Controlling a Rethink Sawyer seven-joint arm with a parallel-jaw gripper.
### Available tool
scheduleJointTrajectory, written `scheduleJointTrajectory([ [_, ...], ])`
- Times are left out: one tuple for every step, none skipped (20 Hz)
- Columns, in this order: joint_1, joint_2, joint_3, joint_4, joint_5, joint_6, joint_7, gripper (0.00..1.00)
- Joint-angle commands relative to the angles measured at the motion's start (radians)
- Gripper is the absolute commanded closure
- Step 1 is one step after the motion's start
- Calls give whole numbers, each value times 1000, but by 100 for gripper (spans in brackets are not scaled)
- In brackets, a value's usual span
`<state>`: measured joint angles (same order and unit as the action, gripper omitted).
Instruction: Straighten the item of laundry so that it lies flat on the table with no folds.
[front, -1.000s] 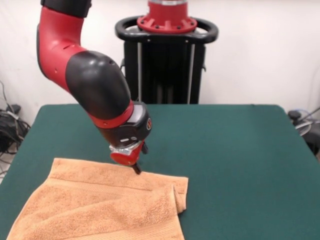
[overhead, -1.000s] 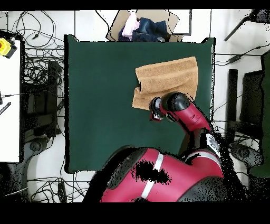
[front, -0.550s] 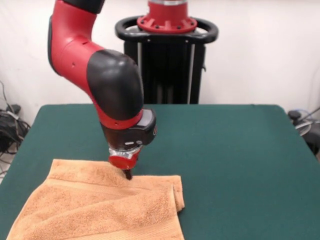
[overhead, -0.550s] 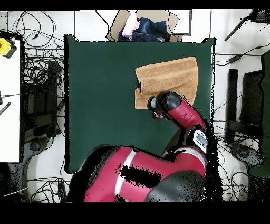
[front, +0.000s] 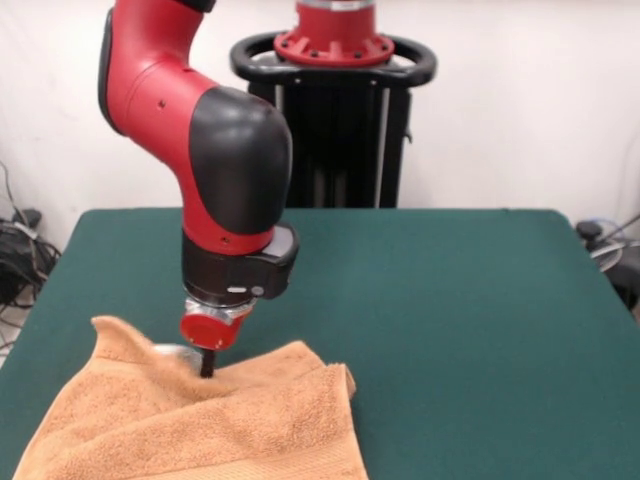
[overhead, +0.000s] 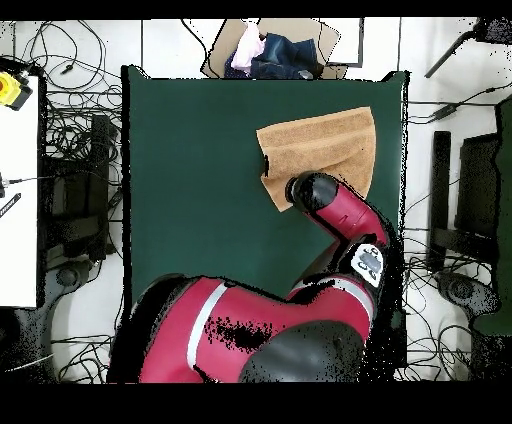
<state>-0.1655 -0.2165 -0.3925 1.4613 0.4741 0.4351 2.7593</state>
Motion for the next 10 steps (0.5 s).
scheduleJointTrajectory([
  [9,56,14,-15,70,-122,230,0],
  [9,54,18,-13,73,-119,225,0],
  [3,51,27,-7,75,-117,217,0],
  [-3,45,40,-1,75,-114,207,0],
  [-7,41,46,4,77,-112,203,0],
  [-8,39,48,6,78,-109,201,0],
  [-9,38,50,8,78,-108,199,0],
  [-11,37,52,9,79,-107,197,0],
  [-10,37,53,9,80,-106,197,0],
  [-11,37,55,10,82,-105,196,0],
])
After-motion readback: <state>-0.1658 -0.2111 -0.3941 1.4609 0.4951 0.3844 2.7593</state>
